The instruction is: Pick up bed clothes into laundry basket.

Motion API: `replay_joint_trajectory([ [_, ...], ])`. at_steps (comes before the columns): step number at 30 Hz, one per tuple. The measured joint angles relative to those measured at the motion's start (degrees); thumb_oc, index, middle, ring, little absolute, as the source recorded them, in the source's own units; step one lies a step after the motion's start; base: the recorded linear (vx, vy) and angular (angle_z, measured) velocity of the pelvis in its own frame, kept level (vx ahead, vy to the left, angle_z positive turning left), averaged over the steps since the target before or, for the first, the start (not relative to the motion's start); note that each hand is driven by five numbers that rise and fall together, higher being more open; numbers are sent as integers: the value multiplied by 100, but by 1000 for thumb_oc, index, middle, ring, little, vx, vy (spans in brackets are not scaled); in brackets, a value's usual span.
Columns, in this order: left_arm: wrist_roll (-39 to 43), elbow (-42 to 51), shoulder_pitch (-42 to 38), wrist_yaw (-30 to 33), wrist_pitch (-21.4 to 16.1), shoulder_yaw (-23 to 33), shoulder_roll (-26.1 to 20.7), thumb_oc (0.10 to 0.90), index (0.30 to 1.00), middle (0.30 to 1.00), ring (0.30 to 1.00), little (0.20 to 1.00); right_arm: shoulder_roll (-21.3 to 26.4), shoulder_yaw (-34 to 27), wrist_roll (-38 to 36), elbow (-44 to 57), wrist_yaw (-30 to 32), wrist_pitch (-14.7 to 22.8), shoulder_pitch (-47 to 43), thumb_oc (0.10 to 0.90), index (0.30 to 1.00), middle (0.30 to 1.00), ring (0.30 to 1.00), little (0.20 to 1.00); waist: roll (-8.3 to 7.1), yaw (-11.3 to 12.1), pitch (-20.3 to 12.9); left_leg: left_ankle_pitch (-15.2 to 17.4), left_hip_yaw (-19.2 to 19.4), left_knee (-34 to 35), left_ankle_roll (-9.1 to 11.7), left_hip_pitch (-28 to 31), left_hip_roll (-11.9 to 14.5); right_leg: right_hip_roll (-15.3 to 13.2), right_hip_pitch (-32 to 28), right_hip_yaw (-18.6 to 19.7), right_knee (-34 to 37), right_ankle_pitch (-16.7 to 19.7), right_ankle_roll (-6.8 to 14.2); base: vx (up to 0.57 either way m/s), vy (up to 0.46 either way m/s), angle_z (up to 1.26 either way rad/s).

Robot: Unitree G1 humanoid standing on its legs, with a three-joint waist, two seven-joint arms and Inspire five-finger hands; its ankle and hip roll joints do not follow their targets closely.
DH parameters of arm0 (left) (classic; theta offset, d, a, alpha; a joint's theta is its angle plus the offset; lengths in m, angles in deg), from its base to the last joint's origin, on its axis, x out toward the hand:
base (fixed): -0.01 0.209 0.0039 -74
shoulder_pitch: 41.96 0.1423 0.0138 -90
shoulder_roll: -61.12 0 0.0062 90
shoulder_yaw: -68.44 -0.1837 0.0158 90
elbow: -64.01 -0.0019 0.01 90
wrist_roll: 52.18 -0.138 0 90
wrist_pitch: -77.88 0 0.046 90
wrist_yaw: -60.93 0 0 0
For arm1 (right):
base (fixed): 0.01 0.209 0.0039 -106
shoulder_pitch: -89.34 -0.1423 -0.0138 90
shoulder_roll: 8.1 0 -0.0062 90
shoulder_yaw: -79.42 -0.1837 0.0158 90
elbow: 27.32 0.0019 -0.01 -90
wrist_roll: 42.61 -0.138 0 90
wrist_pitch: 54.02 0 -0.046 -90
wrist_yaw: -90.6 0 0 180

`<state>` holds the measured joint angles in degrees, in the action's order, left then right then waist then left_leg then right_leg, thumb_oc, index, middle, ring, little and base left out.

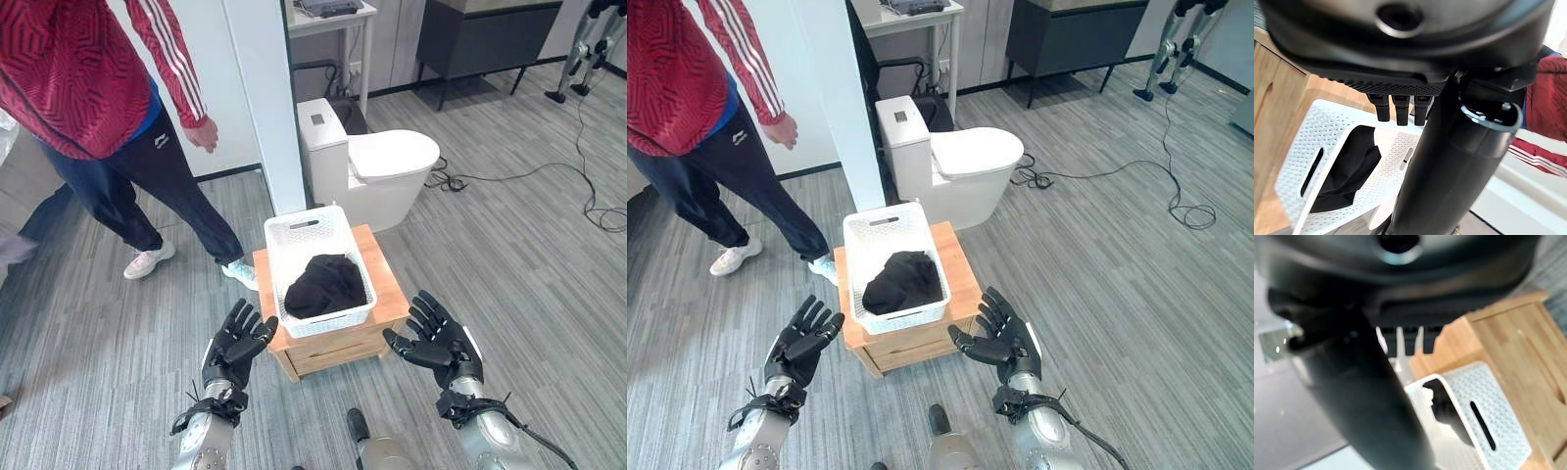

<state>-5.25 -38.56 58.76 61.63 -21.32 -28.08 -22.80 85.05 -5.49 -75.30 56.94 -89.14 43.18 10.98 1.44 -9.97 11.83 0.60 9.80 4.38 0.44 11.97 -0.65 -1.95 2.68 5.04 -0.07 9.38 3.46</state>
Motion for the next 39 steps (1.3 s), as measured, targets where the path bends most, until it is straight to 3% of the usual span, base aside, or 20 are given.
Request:
replay_joint_trajectory([
  [6,-9,-3,-12,28,-47,101,-77,800,900,900,900,900,15,74,8,3,5,-4,-327,800,900,900,900,900,-147,325,-36,6,-198,-190,-87,-1,-76,-137,29,-183,-525,-217,106,-131,50,19],
  [8,-228,0,-118,91,-57,62,-255,800,900,900,900,900,60,322,19,-18,15,1,-590,800,900,900,900,900,-189,275,162,124,-378,-583,-277,-86,-182,-291,517,-156,-1819,-372,364,-362,142,52],
  [9,-282,1,-147,123,-68,45,-403,800,900,900,900,900,32,534,35,-18,-39,-2,-588,800,900,900,900,900,-205,344,194,163,-461,-695,-364,-116,-250,-374,625,47,-2208,-330,698,-448,164,96],
  [10,-384,31,-208,127,-74,77,-488,800,900,900,900,900,36,757,40,-8,-77,1,-593,800,900,900,900,900,-184,419,213,47,-730,-813,-503,-362,-276,-219,866,369,-3147,-831,737,-392,128,90],
  [12,-439,97,-209,125,-84,106,-505,800,900,900,900,900,65,885,40,-4,-193,-10,-605,800,900,900,900,900,-148,479,208,-47,-917,-818,-529,-533,-227,-20,898,305,-3770,-1256,653,-166,37,84],
  [14,-438,205,-157,152,-85,273,-545,800,900,900,900,900,60,1068,41,50,-383,-20,-751,800,900,900,900,900,-127,780,225,-240,-1151,-916,-462,-801,-248,154,502,76,-3798,-1803,530,-195,-42,79],
  [16,-439,186,-187,217,-87,351,-492,800,900,900,900,900,68,1121,43,50,-376,-35,-870,800,900,900,900,900,-64,811,263,-372,-1551,-1122,-295,-996,-275,171,374,-23,-4156,-2019,641,-207,-118,99],
  [19,-433,285,-140,225,-148,401,-469,800,900,900,900,900,148,1110,43,67,-380,-33,-1017,800,900,900,900,900,-110,1212,165,-491,-2025,-1358,-124,-1370,-299,306,-55,-151,-4440,-2507,675,-309,-114,97],
  [20,-429,290,-110,226,-195,459,-447,800,900,900,900,900,181,1112,46,84,-380,-28,-1111,800,900,900,900,900,-98,1357,117,-583,-2154,-1383,-1,-1536,-323,374,-154,-110,-4163,-2710,613,-438,-113,95],
  [21,-417,280,-139,233,-259,534,-438,800,900,900,900,900,254,1014,45,219,-385,19,-1301,800,900,900,900,900,-66,1554,66,-866,-2529,-1452,231,-2104,-405,713,-196,272,-3381,-3125,-248,-493,-127,132],
  [22,-408,277,-192,238,-256,528,-409,800,900,900,900,900,376,994,37,215,-380,111,-1389,800,900,900,900,900,38,1420,68,-1001,-2819,-1373,403,-2329,-355,950,-153,447,-2993,-3087,-806,-432,-96,143],
  [24,-393,243,58,227,-249,514,-407,800,900,900,900,900,495,1110,17,141,-377,31,-1399,800,900,900,900,900,113,1722,-7,-784,-2741,-1242,301,-2384,-147,1101,98,404,-2993,-2840,-1014,-405,-53,41],
  [25,-356,220,365,237,-256,539,-392,800,900,900,900,900,524,1193,-24,158,-392,121,-1353,800,900,900,900,900,204,1878,-50,-482,-2768,-1081,561,-2554,-26,1220,235,304,-2904,-2599,-1104,-492,-24,3],
  [28,-219,122,520,236,-238,406,-377,800,900,900,900,900,565,1209,-65,146,-391,156,-1096,800,900,900,900,900,213,1772,5,-122,-2841,-1313,785,-2842,-165,1050,504,-226,-2849,-2358,-1299,-404,61,69],
  [30,-218,133,429,223,-233,258,-498,800,900,900,900,900,592,1254,-60,147,-396,31,-837,800,900,900,900,900,-55,1528,105,-35,-2271,-2494,651,-3237,-359,663,588,-619,-2575,-2083,-1292,-406,90,118],
  [32,-257,94,267,183,-146,91,-591,800,900,900,900,900,589,1049,-44,261,-509,-7,-545,800,900,900,900,900,-166,1269,105,253,-1263,-3422,492,-3101,7,356,435,-1023,-1918,-1722,-1212,-374,132,125],
  [34,-257,134,-57,-8,-125,-7,-547,800,900,900,900,900,466,562,-122,424,-502,-1,-37,800,900,900,900,900,-347,873,107,440,-738,-3589,651,-2318,417,-32,234,-1506,-1463,-1445,-1083,-102,151,149],
  [36,-265,303,-144,-175,-131,-64,-477,800,900,900,900,900,471,161,-159,445,-492,55,228,800,900,900,900,900,-186,571,0,578,-572,-2851,749,-1396,900,-44,154,-1696,-1188,-1330,-846,-59,163,96],
  [37,-280,406,-227,-250,-131,-155,-472,800,900,900,900,900,504,-69,-176,420,-477,60,275,800,900,900,900,900,37,279,-86,600,-586,-1953,781,-795,1014,-27,320,-1731,-1182,-1313,-783,-66,220,103],
  [39,-383,380,-507,-288,-107,-311,-346,800,900,900,900,900,481,-423,-232,375,-431,96,382,800,900,900,900,900,291,61,-87,629,-526,-988,720,-409,877,-44,445,-1715,-1141,-1066,-600,-75,251,86],
])
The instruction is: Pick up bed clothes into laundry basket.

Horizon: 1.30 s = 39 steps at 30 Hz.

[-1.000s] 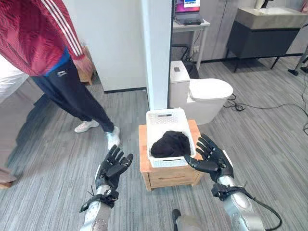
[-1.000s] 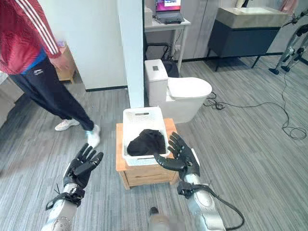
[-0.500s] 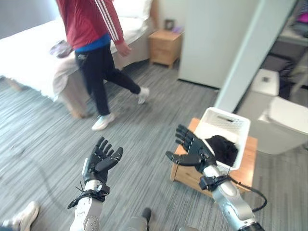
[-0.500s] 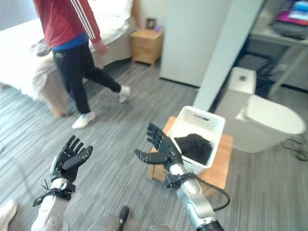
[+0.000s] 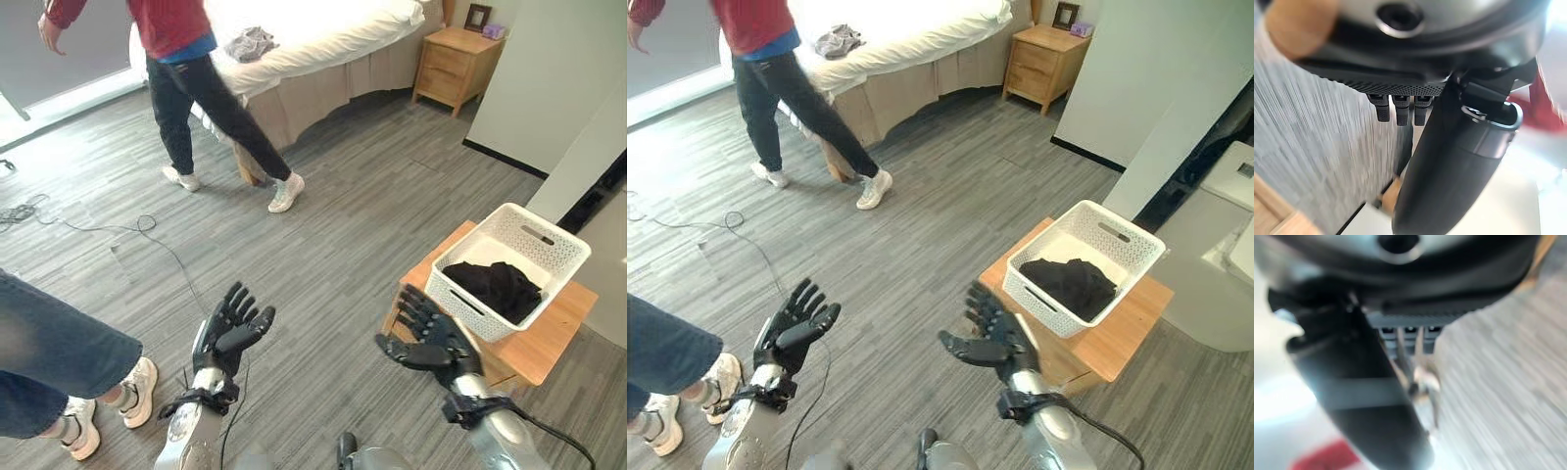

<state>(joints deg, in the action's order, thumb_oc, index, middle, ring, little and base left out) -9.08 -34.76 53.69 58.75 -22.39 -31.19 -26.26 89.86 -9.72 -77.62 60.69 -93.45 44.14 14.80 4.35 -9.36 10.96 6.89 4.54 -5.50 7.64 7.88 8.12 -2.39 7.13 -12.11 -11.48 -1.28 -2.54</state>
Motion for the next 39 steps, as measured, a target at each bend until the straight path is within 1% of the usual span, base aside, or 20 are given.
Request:
replay_joint_trajectory([
  [1,-8,169,-6,-73,0,-18,172,800,900,900,900,900,19,-106,-33,-42,45,3,35,800,900,900,900,900,176,9,-9,-84,-206,678,-381,112,-252,3,151,22,33,128,156,-35,183,13],
  [2,-7,268,53,-107,1,9,178,800,900,900,900,900,-70,-76,-36,-171,46,5,-2,800,900,900,900,900,101,118,16,-225,-191,796,-469,228,-326,-5,214,177,-25,172,193,-34,169,-11],
  [3,-8,294,216,-142,9,5,163,800,900,900,900,900,-150,72,-17,-234,45,3,85,800,900,900,900,900,31,168,-18,-235,-196,779,-520,210,-454,-130,187,299,10,202,320,-41,160,-22],
  [4,-5,297,426,-162,10,21,160,800,900,900,900,900,-201,238,4,-234,37,2,221,800,900,900,900,900,-19,164,-78,-254,-206,789,-609,209,-582,-239,195,348,40,226,358,-61,163,2],
  [5,-2,293,774,-148,19,122,128,800,900,900,900,900,-514,446,-3,-235,50,-13,262,800,900,900,900,900,-79,192,-115,-312,-189,788,-748,130,-773,-394,205,478,194,353,550,-90,196,5],
  [6,-7,294,919,-130,45,131,52,800,900,900,900,900,-761,508,-14,-233,49,-14,245,800,900,900,900,900,-122,239,-135,-394,-191,781,-775,74,-859,-438,192,567,356,478,626,-80,163,-1],
  [7,-26,291,1043,-121,65,156,-34,800,900,900,900,900,-733,695,4,-231,51,-44,162,800,900,900,900,900,-199,352,-177,-411,-181,759,-801,58,-967,-492,156,643,526,754,593,-61,128,-10],
  [8,-32,294,1121,-118,67,169,-75,800,900,900,900,900,-642,823,10,-229,50,-66,72,800,900,900,900,900,-234,423,-211,-406,-123,718,-812,40,-988,-485,129,714,665,867,582,-12,60,-24],
  [10,-31,292,1208,-107,85,276,-93,800,900,900,900,900,-488,1024,32,-194,20,-71,-85,800,900,900,900,900,-319,541,-264,-399,-36,664,-821,18,-1015,-488,106,789,808,938,647,-6,51,-10],
  [12,-31,283,1213,-78,95,416,-132,800,900,900,900,900,-511,1041,90,-195,-5,-97,-165,800,900,900,900,900,-467,607,-327,-399,-66,667,-820,79,-1024,-487,-41,776,945,986,683,-12,33,12],
  [13,-45,285,1169,-80,94,379,-138,400,300,300,300,300,-423,967,112,-231,46,-104,-186,400,300,300,300,300,-298,523,-434,-458,-21,882,-739,202,-796,-261,-219,759,1241,1065,618,-12,22,-3],
  [17,-762,268,1141,-274,130,284,-470,400,300,300,300,300,-84,635,106,-224,-181,-72,-13,400,300,300,300,300,-336,524,-301,-435,121,888,-702,523,-746,-201,-533,764,1292,1070,619,4,32,-9],
  [22,-775,288,1107,-355,143,292,-671,400,300,300,300,300,74,208,102,-226,-181,36,30,400,300,300,300,300,-490,395,-228,-374,223,876,-739,575,-722,-176,-552,774,1299,1042,602,18,26,-11],
  [26,-778,295,990,-363,143,297,-672,400,300,300,300,300,276,312,212,-220,-175,35,-68,400,300,300,300,300,-566,397,-225,-370,285,876,-737,576,-691,-140,-540,784,1340,1050,611,15,27,-13],
  [29,-833,305,874,-346,142,310,-680,400,300,300,300,300,471,723,285,-198,-161,34,-613,400,300,300,300,300,-618,418,-238,-365,278,860,-729,535,-685,-126,-520,795,1358,1063,611,5,15,-1],
  [32,-965,315,735,-319,140,309,-749,400,300,300,300,300,519,1173,315,-198,-107,35,-1298,400,300,300,300,300,-704,573,-237,-349,271,756,-719,351,-687,-128,-401,809,1373,1065,611,10,11,3],
  [33,-997,320,633,-292,142,299,-859,400,300,300,300,300,513,1590,332,-180,-103,37,-1821,400,300,300,300,300,-797,635,-231,-362,214,669,-700,167,-692,-138,-267,796,1368,1073,609,32,22,19],
  [35,-1000,323,608,-226,144,297,-865,400,300,300,300,300,466,1780,359,-143,-193,56,-1963,400,300,300,300,300,-854,822,-245,-400,129,629,-639,85,-701,-149,-240,779,1364,1176,524,63,53,25],
  [37,-1000,362,676,-183,132,329,-874,400,300,300,300,300,421,2008,402,-153,-198,40,-2037,400,300,300,300,300,-866,1034,-246,-335,100,571,-633,2,-696,-150,-200,760,1368,1166,516,91,81,11],
  [39,-1090,367,700,-147,133,308,-923,400,300,300,300,300,359,2195,515,-158,-228,11,-2085,400,300,300,300,300,-868,1150,-243,-320,71,495,-652,-179,-746,-198,-37,745,1343,1179,535,69,86,9],
])
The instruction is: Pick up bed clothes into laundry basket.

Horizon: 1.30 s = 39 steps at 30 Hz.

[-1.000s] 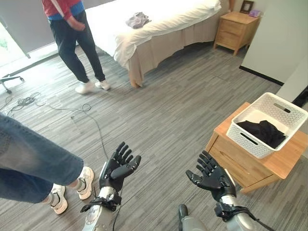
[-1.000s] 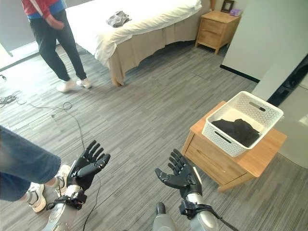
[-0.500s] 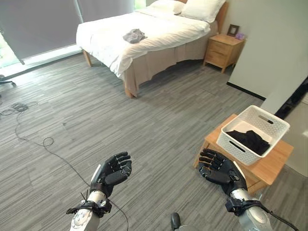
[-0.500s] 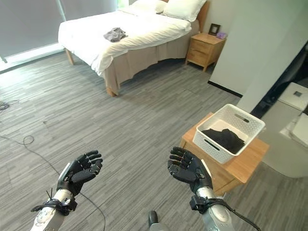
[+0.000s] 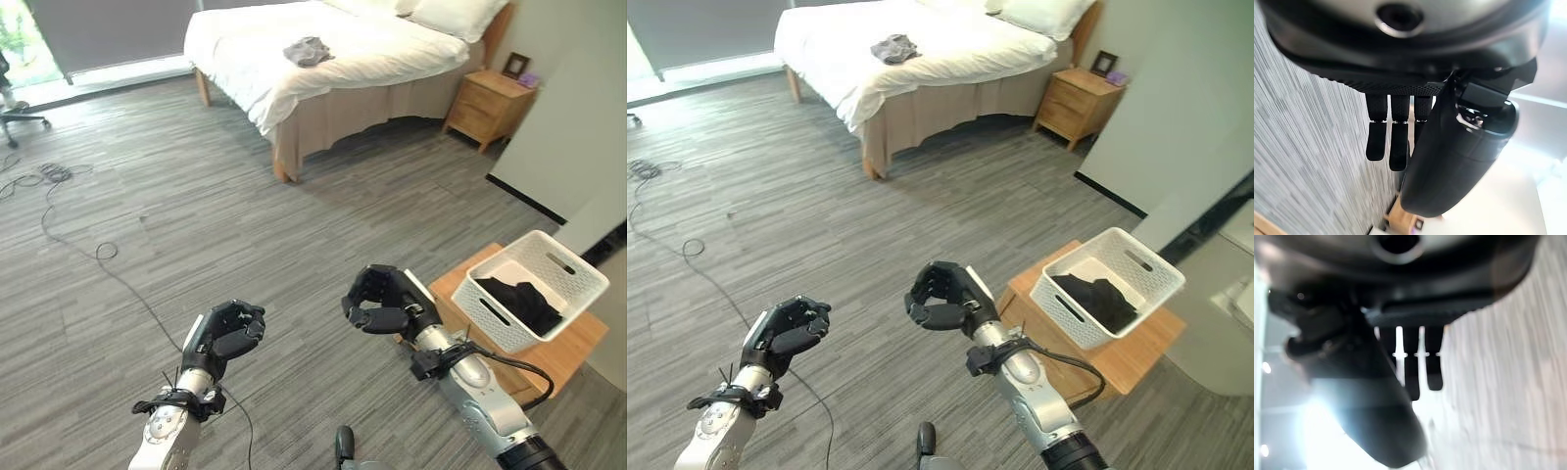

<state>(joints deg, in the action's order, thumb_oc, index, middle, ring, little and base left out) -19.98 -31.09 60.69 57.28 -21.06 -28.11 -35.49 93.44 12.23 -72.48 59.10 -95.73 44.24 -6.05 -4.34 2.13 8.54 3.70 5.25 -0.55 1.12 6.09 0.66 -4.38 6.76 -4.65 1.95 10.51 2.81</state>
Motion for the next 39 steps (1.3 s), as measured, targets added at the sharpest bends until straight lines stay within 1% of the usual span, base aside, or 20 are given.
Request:
replay_joint_trajectory([
  [3,-96,-2,-3,68,3,-11,-28,400,300,300,300,300,-95,133,66,-50,-47,-104,-3,400,300,300,300,300,40,4,112,46,-21,-121,-51,-82,-56,-45,124,23,-180,73,-67,90,124,2],
  [6,-117,-49,-362,194,-3,-14,-55,400,300,300,300,300,-130,72,164,-65,-47,-130,16,400,300,300,300,300,146,-141,468,399,52,-668,-454,-383,-142,-122,727,51,-1304,139,153,118,122,-12],
  [7,-129,-109,-515,227,-4,2,-50,400,300,300,300,300,-110,58,188,-53,-31,-136,-23,400,300,300,300,300,248,-179,575,440,67,-780,-378,-445,-44,-144,942,32,-1678,184,338,281,90,-22],
  [10,-140,-97,-694,352,-90,-14,-53,400,300,300,300,300,-92,-53,239,-63,30,-146,152,400,300,300,300,300,352,-430,787,658,31,-1028,-517,-360,-114,-216,1653,199,-2988,-393,482,486,-51,-7],
  [13,-128,-280,-1267,503,-108,-143,-51,400,300,300,300,300,-65,-698,233,-18,87,-79,573,400,300,300,300,300,352,-849,923,748,-435,-1027,-432,-511,-270,-312,1671,165,-952,-811,792,665,-149,74],
  [17,-125,-412,-1492,552,-211,-370,61,400,300,300,300,300,31,-843,236,-147,282,-114,772,400,300,300,300,300,376,-1125,944,1039,-789,-948,-252,17,-239,-275,1391,249,-234,-658,594,487,-240,53],
  [18,-85,-483,-1510,572,-226,-460,255,400,300,300,300,300,38,-903,233,-289,290,-107,758,400,300,300,300,300,408,-1126,907,1252,-920,-944,-21,427,-102,-247,1283,179,-991,-570,263,667,-418,53],
  [19,-76,-564,-1552,565,-223,-501,354,400,300,300,300,300,28,-950,231,-335,332,-133,785,400,300,300,300,300,400,-1137,868,1382,-937,-1290,172,405,-57,-281,1361,151,-1360,-477,290,494,-380,98],
  [20,-74,-599,-1580,574,-208,-596,577,400,300,300,300,300,16,-1041,214,-476,424,-87,782,400,300,300,300,300,440,-1117,814,1343,-889,-3560,395,-593,144,-78,1318,32,-1899,-575,-146,224,-274,57],
  [21,-69,-597,-1540,578,-209,-669,599,400,300,300,300,300,56,-1023,199,-507,470,-100,765,400,300,300,300,300,442,-964,766,987,-911,-4678,287,-1073,318,58,1218,21,-1885,-658,-288,278,-337,22],
  [23,-25,-625,-1637,590,-200,-704,486,400,300,300,300,300,86,-993,179,-505,608,11,485,400,300,300,300,300,299,-717,719,485,-1128,-6242,167,-2063,408,345,937,5,-1755,-935,-653,269,-258,-29],
  [24,-18,-674,-1847,601,-200,-721,424,400,300,300,300,300,90,-994,184,-523,760,20,264,400,300,300,300,300,125,-688,813,463,-1120,-6260,126,-2385,386,306,758,3,-1657,-985,-701,283,-149,4],
  [26,-17,-874,-2153,662,-190,-825,377,400,300,300,300,300,60,-1074,185,-524,922,31,46,400,300,300,300,300,-4,-704,872,424,-827,-5760,125,-2651,514,296,377,-170,-1373,-811,-790,271,3,28],
  [27,135,-909,-2328,735,-196,-939,385,400,300,300,300,300,4,-1225,179,-451,1065,175,-129,400,300,300,300,300,0,-734,869,401,-383,-4246,181,-2779,767,331,-143,-310,-967,-942,-691,347,68,32],
  [30,156,-958,-2514,795,-276,-1019,378,400,300,300,300,300,57,-1221,179,-459,1155,327,-318,400,300,300,300,300,68,-714,851,33,74,-2344,318,-2583,742,428,-577,-413,-610,-961,-658,324,106,1],
  [31,154,-1067,-2665,822,-273,-1107,362,400,300,300,300,300,105,-1206,180,-466,1171,358,-348,400,300,300,300,300,185,-768,835,-172,-25,-1197,436,-2338,585,502,-752,-430,-475,-1018,-587,366,102,-9],
  [33,154,-1064,-2679,815,-287,-1124,364,400,300,300,300,300,173,-1123,183,-501,1162,349,-370,400,300,300,300,300,303,-695,867,-380,-785,-490,507,-2189,215,606,-929,-190,-406,-1093,-519,379,115,-34],
  [35,157,-1066,-2596,824,-284,-1137,363,400,300,300,300,300,179,-1037,193,-555,1143,340,-356,400,300,300,300,300,352,-619,894,-664,-875,-374,226,-1921,-18,648,-1130,63,-388,-1215,-431,255,125,-82],
  [36,156,-1061,-2381,820,-286,-1195,376,400,300,300,300,300,198,-949,194,-628,1134,339,-311,400,300,300,300,300,696,-612,815,-1299,-877,-376,-198,-1513,-6,941,-1405,352,-546,-1483,-248,218,171,-66],
  [39,154,-952,-2521,824,-365,-1249,198,400,300,300,300,300,29,-1025,189,-679,1160,364,-355,400,300,300,300,300,409,-719,818,-1325,-707,54,-346,-1369,-269,420,-906,645,-874,-1827,-68,123,169,-34],
])
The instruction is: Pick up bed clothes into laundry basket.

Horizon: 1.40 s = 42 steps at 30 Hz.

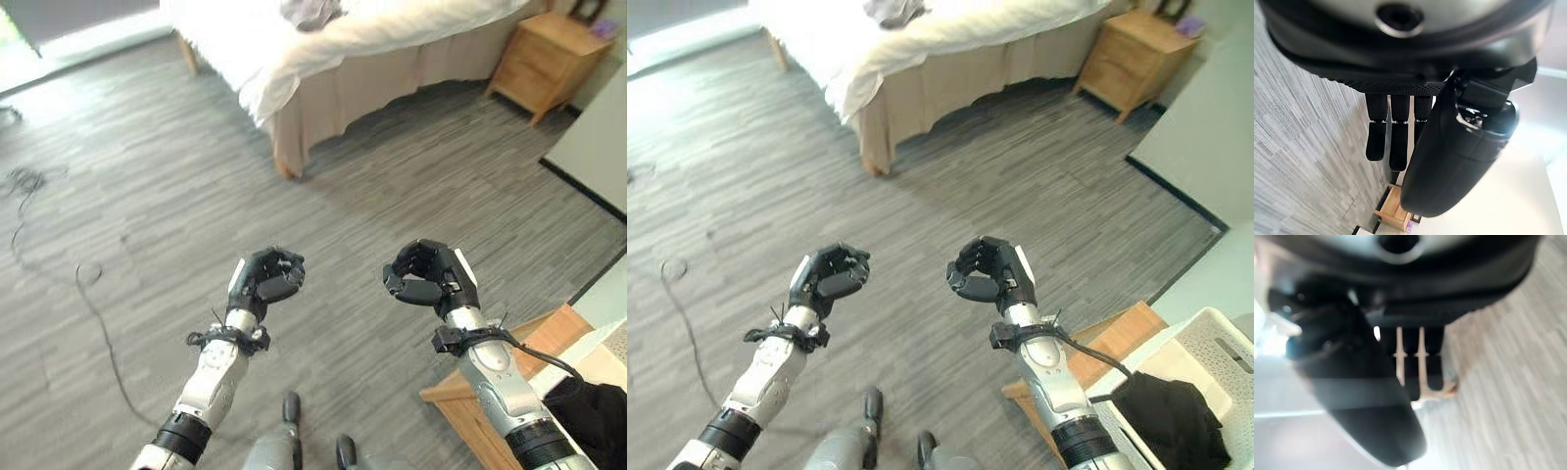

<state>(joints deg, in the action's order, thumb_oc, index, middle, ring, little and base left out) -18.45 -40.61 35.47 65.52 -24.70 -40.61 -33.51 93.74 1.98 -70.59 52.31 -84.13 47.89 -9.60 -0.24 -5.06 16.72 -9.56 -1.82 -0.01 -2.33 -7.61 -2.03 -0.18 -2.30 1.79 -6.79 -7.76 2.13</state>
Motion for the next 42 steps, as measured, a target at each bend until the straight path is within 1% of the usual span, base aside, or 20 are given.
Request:
replay_joint_trajectory([
  [4,-8,-68,-124,109,-6,36,-157,400,300,300,300,300,-172,180,6,-52,12,-42,-99,400,300,300,300,300,4,2,31,-39,205,326,-66,175,-118,-147,134,144,-171,46,136,86,152,-29],
  [7,-9,-59,-116,159,-23,242,-160,400,300,300,300,300,-178,403,65,-20,-33,-45,-123,400,300,300,300,300,-2,106,33,6,313,496,-140,352,-108,-171,234,158,-386,-73,367,94,122,-21],
  [10,-10,-47,-93,236,-25,336,-152,400,300,300,300,300,-177,393,101,-12,-57,-66,-129,400,300,300,300,300,-26,119,29,24,302,497,-156,307,-152,-208,65,162,-50,-20,340,74,51,5],
  [15,-10,-47,82,223,-25,335,-81,400,300,300,300,300,-177,337,120,-21,-132,-84,-58,400,300,300,300,300,-50,80,42,69,307,497,-142,392,-132,-178,-21,149,-75,-17,337,68,45,2],
  [17,-10,-55,143,222,-24,335,-47,400,300,300,300,300,-177,286,169,-39,-135,-113,-35,400,300,300,300,300,-49,69,49,124,306,476,-155,442,-43,-100,195,126,-592,-51,380,0,41,-9],
  [19,-13,-48,134,224,-24,336,-78,400,300,300,300,300,-175,265,185,-19,-134,-113,-40,400,300,300,300,300,-96,11,83,216,281,440,-277,486,25,-44,859,138,-1834,-264,561,45,48,-8],
  [20,-15,-46,139,223,-24,338,-92,400,300,300,300,300,-176,270,192,-4,-137,-113,-42,400,300,300,300,300,-108,-4,82,231,294,440,-295,484,12,-85,979,144,-1978,-341,583,78,16,-7],
  [23,-17,-43,140,231,-24,401,-125,400,300,300,300,300,-202,307,196,1,-147,-117,-58,400,300,300,300,300,-108,13,91,220,311,444,-275,459,-6,-423,1060,162,-1147,-208,501,71,3,1],
  [24,-14,-43,143,234,-24,445,-132,400,300,300,300,300,-204,345,197,2,-149,-120,-59,400,300,300,300,300,-121,76,91,225,301,454,-228,459,-11,-555,979,161,-672,36,502,44,1,6],
  [26,-9,-41,146,243,-25,500,-168,400,300,300,300,300,-212,413,220,6,-154,-120,-85,400,300,300,300,300,-196,163,68,231,327,468,-109,438,-51,-681,859,154,-185,511,531,13,0,3],
  [28,-6,-21,245,265,-27,624,-123,400,300,300,300,300,-204,497,264,-8,-199,-136,-207,400,300,300,300,300,-56,167,87,181,391,497,31,389,134,-528,799,62,97,708,372,32,-13,-6],
  [31,-7,-19,307,260,-27,589,-91,400,300,300,300,300,-189,484,293,-4,-197,-135,-238,400,300,300,300,300,-47,135,78,214,438,497,179,404,301,-371,698,65,338,806,272,40,-17,-13],
  [35,-9,-13,281,241,-26,573,34,400,300,300,300,300,-178,398,293,-7,-193,-136,-255,400,300,300,300,300,-40,69,74,242,500,497,224,406,346,-323,693,116,406,818,255,29,-5,-12],
  [36,-10,-7,266,234,-26,567,105,494,441,441,441,441,-175,360,291,-7,-193,-136,-249,400,300,300,300,300,-38,65,73,250,527,496,235,422,345,-324,684,131,410,818,255,39,-7,-6],
  [37,-11,2,264,234,-26,566,124,580,571,571,571,571,-174,352,291,-7,-194,-136,-250,420,331,331,331,331,-38,66,73,250,535,496,235,430,341,-329,678,134,410,818,255,37,-2,-3],
  [38,-12,12,261,233,-26,560,125,695,742,742,742,742,-175,344,291,-6,-196,-136,-246,478,418,418,418,418,-37,69,73,251,543,496,236,441,332,-340,664,133,414,818,255,34,4,2],
  [39,-13,12,258,235,-26,561,122,717,775,775,775,775,-175,335,291,-6,-198,-136,-237,513,469,469,469,469,-37,71,72,252,542,496,236,449,323,-349,649,129,423,818,255,35,10,5],
  [40,-13,13,258,236,-26,563,116,800,900,900,900,900,-175,328,291,-7,-197,-137,-233,707,761,761,761,761,-36,74,72,252,540,496,235,458,315,-358,628,120,434,818,255,36,10,9],
  [41,-16,14,258,239,-26,567,102,800,900,900,900,900,-175,318,291,-6,-199,-138,-233,800,900,900,900,900,-36,75,72,255,529,497,237,479,293,-383,566,99,488,819,257,32,9,10],
  [42,-17,24,258,240,-26,571,102,800,900,900,900,900,-175,304,291,-6,-199,-138,-233,800,900,900,900,900,-30,75,69,261,524,498,238,484,284,-393,551,89,500,822,262,25,7,10],
])
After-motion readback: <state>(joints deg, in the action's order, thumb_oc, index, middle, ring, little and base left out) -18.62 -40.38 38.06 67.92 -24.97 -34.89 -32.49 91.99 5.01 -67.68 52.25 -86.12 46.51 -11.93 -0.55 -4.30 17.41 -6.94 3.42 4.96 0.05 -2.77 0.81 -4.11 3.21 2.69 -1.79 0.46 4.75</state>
